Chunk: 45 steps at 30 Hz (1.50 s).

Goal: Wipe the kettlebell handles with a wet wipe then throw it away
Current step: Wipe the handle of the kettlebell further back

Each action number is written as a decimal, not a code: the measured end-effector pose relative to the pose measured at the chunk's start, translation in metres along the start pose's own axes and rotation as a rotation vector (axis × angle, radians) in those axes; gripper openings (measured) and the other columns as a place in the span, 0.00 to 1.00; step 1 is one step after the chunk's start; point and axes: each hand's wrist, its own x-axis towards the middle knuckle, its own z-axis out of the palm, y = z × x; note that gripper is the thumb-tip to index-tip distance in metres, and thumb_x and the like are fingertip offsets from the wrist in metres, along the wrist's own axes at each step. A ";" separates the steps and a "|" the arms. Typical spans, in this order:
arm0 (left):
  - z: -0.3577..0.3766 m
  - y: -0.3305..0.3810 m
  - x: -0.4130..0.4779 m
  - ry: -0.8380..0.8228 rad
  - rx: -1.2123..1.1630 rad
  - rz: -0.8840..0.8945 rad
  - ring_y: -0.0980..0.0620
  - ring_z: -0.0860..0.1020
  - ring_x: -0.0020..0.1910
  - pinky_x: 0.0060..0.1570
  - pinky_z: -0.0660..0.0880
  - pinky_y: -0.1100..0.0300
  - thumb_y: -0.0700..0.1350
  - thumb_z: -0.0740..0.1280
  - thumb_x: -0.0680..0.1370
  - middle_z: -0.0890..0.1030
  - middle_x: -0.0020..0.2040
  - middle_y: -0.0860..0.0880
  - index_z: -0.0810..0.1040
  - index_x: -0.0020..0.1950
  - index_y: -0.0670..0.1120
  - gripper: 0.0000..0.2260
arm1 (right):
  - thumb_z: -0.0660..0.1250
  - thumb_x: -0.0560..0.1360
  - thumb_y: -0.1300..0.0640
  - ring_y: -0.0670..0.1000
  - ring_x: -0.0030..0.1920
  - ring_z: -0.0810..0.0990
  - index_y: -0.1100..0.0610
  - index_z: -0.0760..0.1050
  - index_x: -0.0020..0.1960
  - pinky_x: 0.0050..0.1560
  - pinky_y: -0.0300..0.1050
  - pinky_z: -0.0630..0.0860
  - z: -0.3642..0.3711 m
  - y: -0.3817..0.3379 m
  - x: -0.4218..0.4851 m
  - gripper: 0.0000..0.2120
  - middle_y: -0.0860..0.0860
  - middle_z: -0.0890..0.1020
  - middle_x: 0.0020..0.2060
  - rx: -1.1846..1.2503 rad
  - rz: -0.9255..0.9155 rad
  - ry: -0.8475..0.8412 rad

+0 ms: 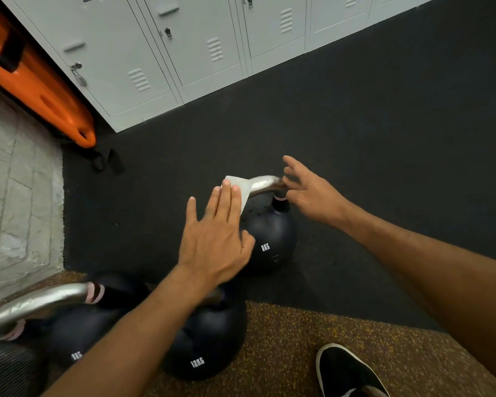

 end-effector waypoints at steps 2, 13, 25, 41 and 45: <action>0.010 0.012 0.001 0.041 0.022 -0.027 0.44 0.47 0.81 0.76 0.50 0.36 0.56 0.46 0.78 0.42 0.82 0.41 0.40 0.81 0.41 0.35 | 0.59 0.77 0.70 0.50 0.76 0.63 0.52 0.47 0.81 0.72 0.39 0.62 0.000 0.002 0.001 0.38 0.54 0.59 0.79 0.004 -0.004 0.000; 0.019 0.038 0.030 0.149 -0.003 -0.151 0.41 0.46 0.81 0.76 0.48 0.33 0.54 0.53 0.79 0.41 0.81 0.38 0.39 0.80 0.38 0.38 | 0.60 0.75 0.69 0.49 0.75 0.65 0.51 0.49 0.81 0.74 0.44 0.64 -0.001 0.006 0.005 0.39 0.54 0.61 0.78 -0.016 -0.009 0.007; 0.027 0.036 0.020 0.214 0.015 -0.060 0.41 0.48 0.81 0.75 0.51 0.33 0.58 0.55 0.78 0.45 0.82 0.39 0.44 0.81 0.38 0.39 | 0.60 0.76 0.69 0.47 0.74 0.67 0.51 0.50 0.81 0.72 0.42 0.66 -0.002 0.010 0.007 0.38 0.53 0.63 0.77 0.015 -0.006 0.019; 0.039 0.019 0.020 0.177 0.280 0.054 0.40 0.36 0.80 0.73 0.45 0.31 0.60 0.48 0.81 0.32 0.79 0.38 0.34 0.80 0.40 0.38 | 0.61 0.76 0.68 0.47 0.74 0.68 0.51 0.50 0.81 0.73 0.46 0.66 -0.003 0.015 0.009 0.38 0.52 0.65 0.76 0.042 0.006 0.015; 0.032 0.020 0.030 0.193 0.282 0.085 0.41 0.38 0.80 0.74 0.46 0.32 0.60 0.48 0.80 0.33 0.80 0.38 0.34 0.80 0.40 0.38 | 0.61 0.76 0.68 0.47 0.73 0.68 0.51 0.51 0.81 0.72 0.45 0.68 -0.003 0.017 0.011 0.38 0.52 0.66 0.76 0.045 0.005 0.023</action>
